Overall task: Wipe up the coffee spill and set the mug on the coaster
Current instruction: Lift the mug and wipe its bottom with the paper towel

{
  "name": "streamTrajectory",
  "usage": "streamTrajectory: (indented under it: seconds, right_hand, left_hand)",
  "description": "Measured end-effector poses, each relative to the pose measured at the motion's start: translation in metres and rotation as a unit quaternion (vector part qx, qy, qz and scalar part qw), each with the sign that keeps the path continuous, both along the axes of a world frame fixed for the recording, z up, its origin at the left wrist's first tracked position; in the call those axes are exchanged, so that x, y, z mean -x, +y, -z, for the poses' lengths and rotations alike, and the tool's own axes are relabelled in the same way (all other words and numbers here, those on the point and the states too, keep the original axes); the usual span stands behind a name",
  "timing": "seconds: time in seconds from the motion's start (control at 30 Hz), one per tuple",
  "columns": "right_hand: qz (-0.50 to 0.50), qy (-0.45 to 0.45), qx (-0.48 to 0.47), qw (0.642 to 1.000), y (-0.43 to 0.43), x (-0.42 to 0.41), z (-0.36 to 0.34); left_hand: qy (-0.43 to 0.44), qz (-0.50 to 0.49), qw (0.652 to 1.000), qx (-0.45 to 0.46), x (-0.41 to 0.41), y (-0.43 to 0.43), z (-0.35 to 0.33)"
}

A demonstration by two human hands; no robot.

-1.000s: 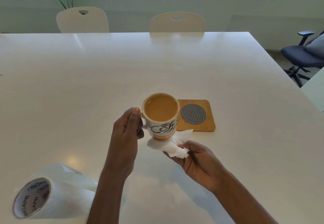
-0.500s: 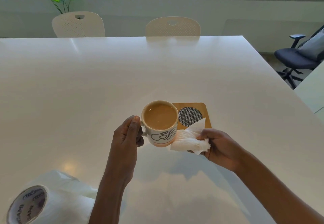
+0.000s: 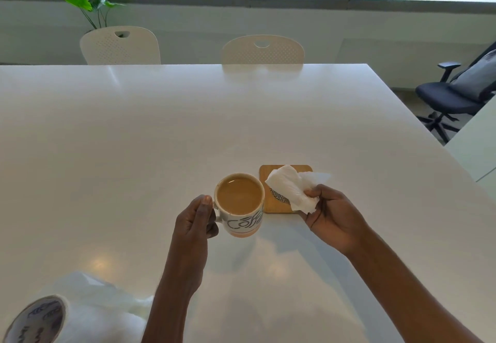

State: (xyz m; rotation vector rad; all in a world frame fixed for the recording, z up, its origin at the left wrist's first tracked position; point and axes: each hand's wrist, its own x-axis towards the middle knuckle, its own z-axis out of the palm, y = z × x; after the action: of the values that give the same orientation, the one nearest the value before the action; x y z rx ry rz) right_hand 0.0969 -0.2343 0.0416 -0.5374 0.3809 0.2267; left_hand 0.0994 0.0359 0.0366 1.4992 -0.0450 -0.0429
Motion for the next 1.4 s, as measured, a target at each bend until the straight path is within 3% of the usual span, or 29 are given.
streamTrajectory:
  seconds: [0.23,0.8,1.4]
  right_hand:
    - [0.032,0.004,-0.017,0.999,0.015,0.011,0.008]
    - [0.061,0.006,0.074,0.995,0.018,0.049,0.021]
    - [0.083,0.009,0.08,0.993,0.001,0.076,0.023]
  left_hand:
    - [0.002,-0.004,1.0,0.0,-0.007,0.004,0.017]
    - [0.027,-0.009,0.999,-0.02,-0.02,0.015,0.043]
    - [0.035,-0.001,0.999,0.002,-0.019,0.016,0.054]
